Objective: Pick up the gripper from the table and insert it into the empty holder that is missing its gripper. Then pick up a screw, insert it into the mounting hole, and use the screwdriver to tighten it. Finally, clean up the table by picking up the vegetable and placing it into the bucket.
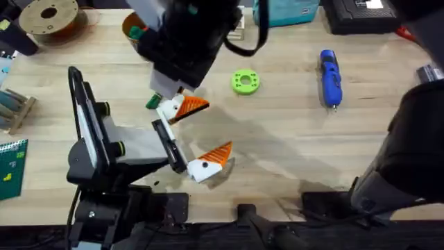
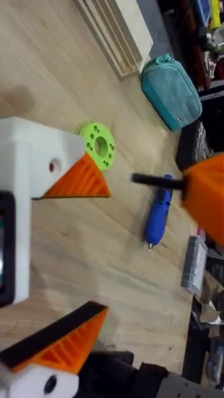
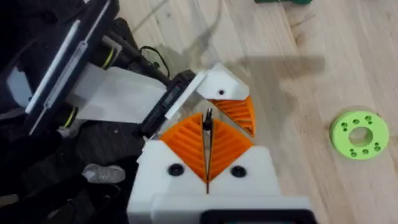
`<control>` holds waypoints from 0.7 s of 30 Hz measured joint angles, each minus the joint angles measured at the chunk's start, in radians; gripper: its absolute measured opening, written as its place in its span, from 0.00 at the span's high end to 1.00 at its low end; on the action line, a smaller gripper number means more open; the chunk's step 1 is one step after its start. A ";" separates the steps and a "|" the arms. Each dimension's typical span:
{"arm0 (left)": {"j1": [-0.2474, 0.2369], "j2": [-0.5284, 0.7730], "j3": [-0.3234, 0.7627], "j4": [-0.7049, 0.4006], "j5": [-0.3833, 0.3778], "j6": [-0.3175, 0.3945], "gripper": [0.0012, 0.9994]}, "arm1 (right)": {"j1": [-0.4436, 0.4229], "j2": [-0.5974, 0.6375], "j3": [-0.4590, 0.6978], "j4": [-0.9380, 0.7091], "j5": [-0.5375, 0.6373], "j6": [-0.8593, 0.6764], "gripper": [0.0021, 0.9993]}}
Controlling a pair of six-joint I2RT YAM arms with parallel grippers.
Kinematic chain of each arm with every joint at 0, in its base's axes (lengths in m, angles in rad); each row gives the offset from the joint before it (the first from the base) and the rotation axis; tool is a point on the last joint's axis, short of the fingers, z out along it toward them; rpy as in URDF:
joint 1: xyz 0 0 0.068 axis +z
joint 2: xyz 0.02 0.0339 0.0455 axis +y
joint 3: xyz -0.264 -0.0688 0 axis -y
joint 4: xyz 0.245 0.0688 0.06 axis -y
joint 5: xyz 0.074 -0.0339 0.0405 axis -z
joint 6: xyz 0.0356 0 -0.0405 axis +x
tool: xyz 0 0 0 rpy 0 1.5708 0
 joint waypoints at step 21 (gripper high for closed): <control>0.000 0.000 0.000 0.000 0.000 0.000 0.00 | 0.013 0.102 0.000 0.012 0.094 0.023 1.00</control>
